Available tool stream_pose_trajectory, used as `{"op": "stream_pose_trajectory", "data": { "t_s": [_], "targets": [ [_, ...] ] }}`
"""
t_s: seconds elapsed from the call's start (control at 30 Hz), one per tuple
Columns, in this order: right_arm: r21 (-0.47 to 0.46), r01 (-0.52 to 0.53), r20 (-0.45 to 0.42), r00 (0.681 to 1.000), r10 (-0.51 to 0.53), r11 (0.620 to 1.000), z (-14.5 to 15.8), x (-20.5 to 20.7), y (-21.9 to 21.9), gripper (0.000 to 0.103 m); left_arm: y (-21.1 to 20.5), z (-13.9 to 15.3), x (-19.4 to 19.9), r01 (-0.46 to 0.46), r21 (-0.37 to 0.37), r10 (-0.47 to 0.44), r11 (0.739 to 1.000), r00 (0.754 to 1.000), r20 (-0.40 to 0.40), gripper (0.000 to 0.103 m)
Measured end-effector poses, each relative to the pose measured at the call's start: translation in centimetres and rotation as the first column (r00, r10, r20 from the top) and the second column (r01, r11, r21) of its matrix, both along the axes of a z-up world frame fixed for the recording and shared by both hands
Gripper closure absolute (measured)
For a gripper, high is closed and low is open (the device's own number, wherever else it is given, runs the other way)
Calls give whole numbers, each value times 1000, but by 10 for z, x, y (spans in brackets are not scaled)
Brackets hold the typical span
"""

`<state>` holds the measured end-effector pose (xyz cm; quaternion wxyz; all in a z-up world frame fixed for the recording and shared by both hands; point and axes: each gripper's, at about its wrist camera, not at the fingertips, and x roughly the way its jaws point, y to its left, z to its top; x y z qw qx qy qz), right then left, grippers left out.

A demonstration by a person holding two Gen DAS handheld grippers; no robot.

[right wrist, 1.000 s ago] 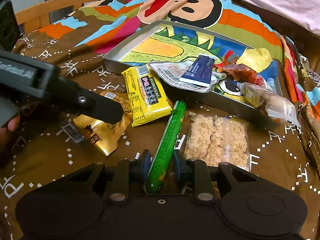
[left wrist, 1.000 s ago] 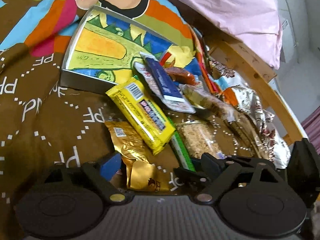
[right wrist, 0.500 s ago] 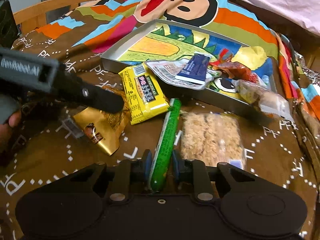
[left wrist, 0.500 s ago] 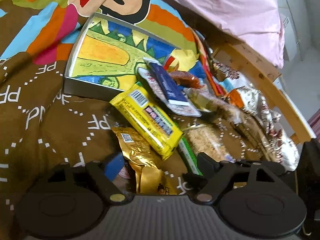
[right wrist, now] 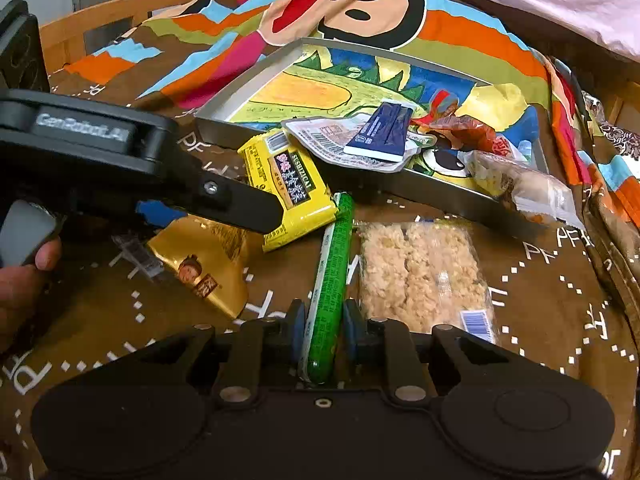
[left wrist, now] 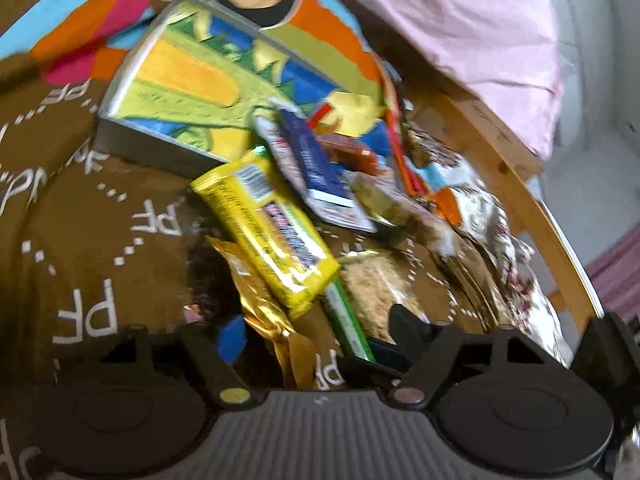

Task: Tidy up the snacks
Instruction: 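Close left tool on the gold foil packet while right tool closes on the green stick, then carry the gold packet into the tray with left tool while right tool carries the green stick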

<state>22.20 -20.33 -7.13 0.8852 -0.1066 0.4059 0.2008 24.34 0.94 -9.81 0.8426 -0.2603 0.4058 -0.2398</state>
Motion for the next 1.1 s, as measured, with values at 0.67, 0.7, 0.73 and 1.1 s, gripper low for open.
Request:
{"op": "stream_pose_trajectory", "data": {
  "t_s": [0.67,0.7,0.73,1.1],
  "targets": [
    [-259,-34,181,980,83,965,-4,-32,26,83,-8,8,-15,-85,151,94,985,994,-51,82],
    [-290,-40,206,973,103,956,-4,-37,27,84,-8,11,-18,-89,145,96,985,994,-44,83],
    [-316,-44,228,966,120,948,-3,-41,28,84,-8,14,-21,-94,144,101,985,994,-38,85],
    [-494,-41,381,887,259,868,2,-71,36,84,-6,25,-63,-164,154,161,974,986,34,86]
  ]
}}
